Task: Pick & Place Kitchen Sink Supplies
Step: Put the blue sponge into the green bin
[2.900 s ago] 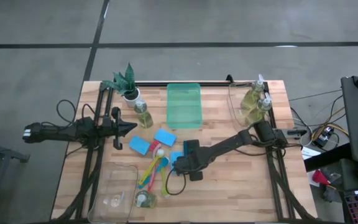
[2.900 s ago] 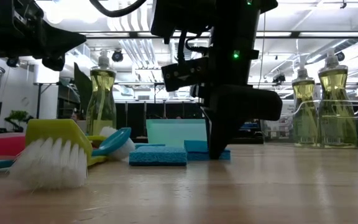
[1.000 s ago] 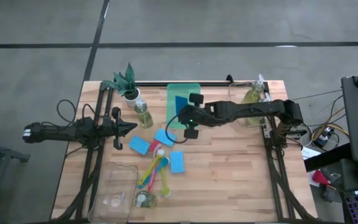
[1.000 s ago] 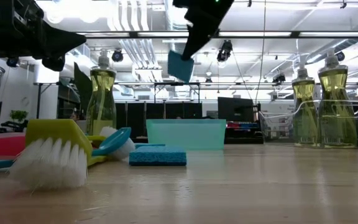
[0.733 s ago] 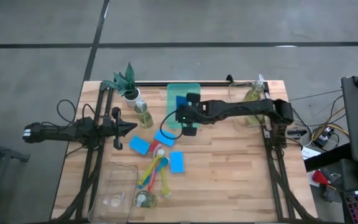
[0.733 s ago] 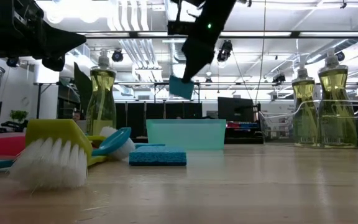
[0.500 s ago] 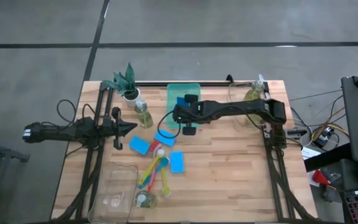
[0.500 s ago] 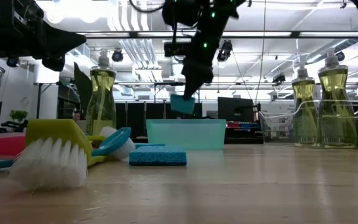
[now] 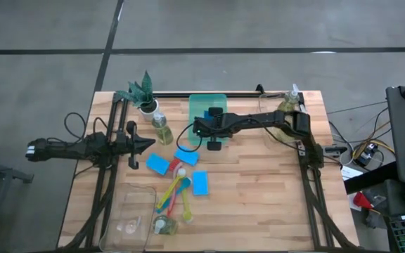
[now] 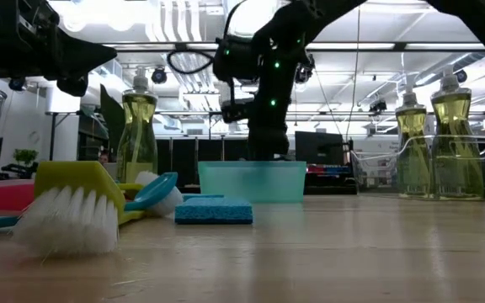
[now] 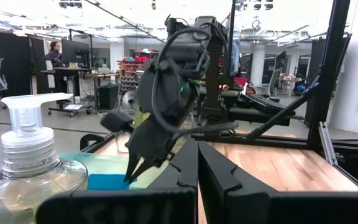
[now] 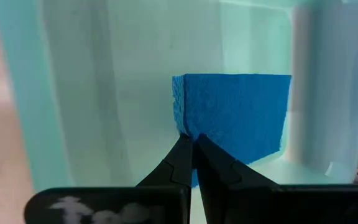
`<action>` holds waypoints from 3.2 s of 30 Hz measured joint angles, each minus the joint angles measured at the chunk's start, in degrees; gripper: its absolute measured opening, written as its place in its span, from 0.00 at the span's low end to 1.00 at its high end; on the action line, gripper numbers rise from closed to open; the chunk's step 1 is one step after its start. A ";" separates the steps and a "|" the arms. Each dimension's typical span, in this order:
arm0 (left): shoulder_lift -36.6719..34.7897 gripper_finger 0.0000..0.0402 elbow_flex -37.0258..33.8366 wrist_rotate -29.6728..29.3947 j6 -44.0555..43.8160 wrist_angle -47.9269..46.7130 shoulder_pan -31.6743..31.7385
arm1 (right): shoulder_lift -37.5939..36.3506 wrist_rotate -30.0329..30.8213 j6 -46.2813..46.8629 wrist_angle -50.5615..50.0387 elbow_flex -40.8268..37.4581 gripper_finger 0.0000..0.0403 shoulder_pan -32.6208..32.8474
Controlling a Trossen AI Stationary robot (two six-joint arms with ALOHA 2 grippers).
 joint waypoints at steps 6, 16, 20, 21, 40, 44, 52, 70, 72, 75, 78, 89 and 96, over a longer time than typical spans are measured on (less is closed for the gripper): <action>0.00 0.01 0.00 0.00 0.01 -0.12 0.00 | 2.24 -0.03 -0.53 0.63 0.00 0.02 -0.16; 0.00 0.01 -0.01 -0.01 0.02 -0.26 0.00 | 2.89 -0.09 -0.13 0.78 0.00 0.02 -0.12; 0.00 0.01 0.01 -0.02 0.02 -0.26 0.01 | 2.85 -0.09 0.05 0.82 0.00 0.03 -0.12; 0.00 0.01 0.00 -0.02 0.00 -0.26 0.00 | 2.85 -0.09 0.04 0.85 0.00 0.04 -0.12; 0.00 0.01 -0.01 -0.01 0.01 -0.26 0.01 | -4.57 -0.38 4.00 0.13 0.00 0.33 1.48; 0.00 0.01 -0.01 -0.01 0.00 -0.25 0.00 | -8.50 -5.38 5.27 0.63 0.02 0.34 3.66; 0.00 0.01 0.01 -0.01 0.01 -0.26 0.00 | -12.76 -17.56 10.65 1.16 0.02 0.35 9.72; 0.05 0.01 -0.01 -0.01 0.02 -0.29 0.01 | -7.49 -17.94 11.40 10.10 0.00 0.34 26.20; 0.08 0.01 0.01 -0.02 0.00 -0.43 0.00 | -6.05 -17.68 11.67 10.43 0.00 0.35 26.73; 0.15 0.01 -0.01 0.00 0.00 -0.48 -0.01 | -4.10 -16.51 13.00 10.46 0.00 0.37 27.07; 0.23 0.01 0.01 -0.02 0.00 -0.60 0.00 | -2.52 -16.51 14.08 9.87 0.00 0.38 27.15; 0.24 0.01 0.00 -0.01 0.02 -0.76 0.01 | 2.99 -16.55 15.36 10.63 0.00 0.36 28.65; 0.24 0.01 -0.01 0.00 0.02 -0.81 -0.01 | 5.43 -16.18 16.09 10.93 0.00 0.32 28.65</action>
